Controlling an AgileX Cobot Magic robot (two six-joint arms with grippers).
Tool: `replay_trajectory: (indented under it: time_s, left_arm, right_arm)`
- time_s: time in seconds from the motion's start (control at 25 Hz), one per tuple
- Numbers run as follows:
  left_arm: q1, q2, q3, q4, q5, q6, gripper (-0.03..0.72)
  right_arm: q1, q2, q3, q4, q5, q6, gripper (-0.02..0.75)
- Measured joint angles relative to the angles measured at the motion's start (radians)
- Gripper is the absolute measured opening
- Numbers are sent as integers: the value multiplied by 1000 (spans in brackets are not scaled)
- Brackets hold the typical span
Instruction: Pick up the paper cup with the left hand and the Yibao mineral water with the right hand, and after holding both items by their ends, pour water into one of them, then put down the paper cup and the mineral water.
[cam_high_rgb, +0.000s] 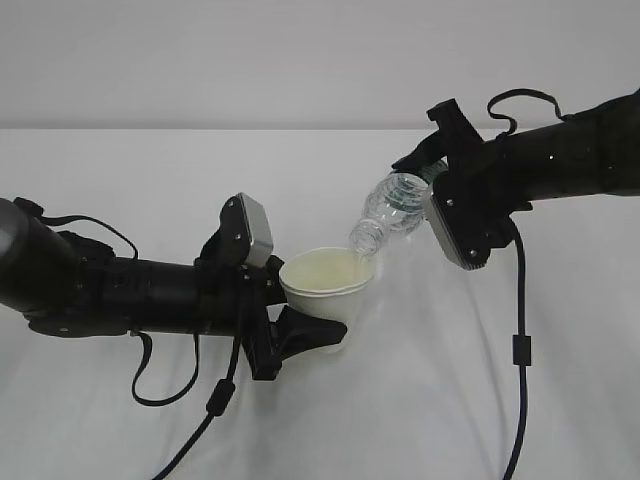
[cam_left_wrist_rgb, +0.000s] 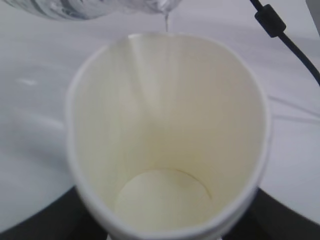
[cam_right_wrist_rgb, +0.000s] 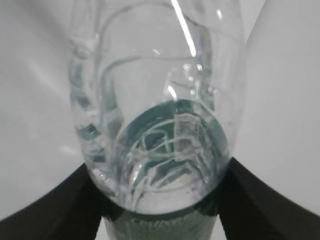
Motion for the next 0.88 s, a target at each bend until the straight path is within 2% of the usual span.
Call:
replay_trajectory:
  time_s: [0.88]
  left_arm:
    - [0,0,0,9,-20,0,411]
  right_arm:
    - [18,0,-31,-44,6,0,490]
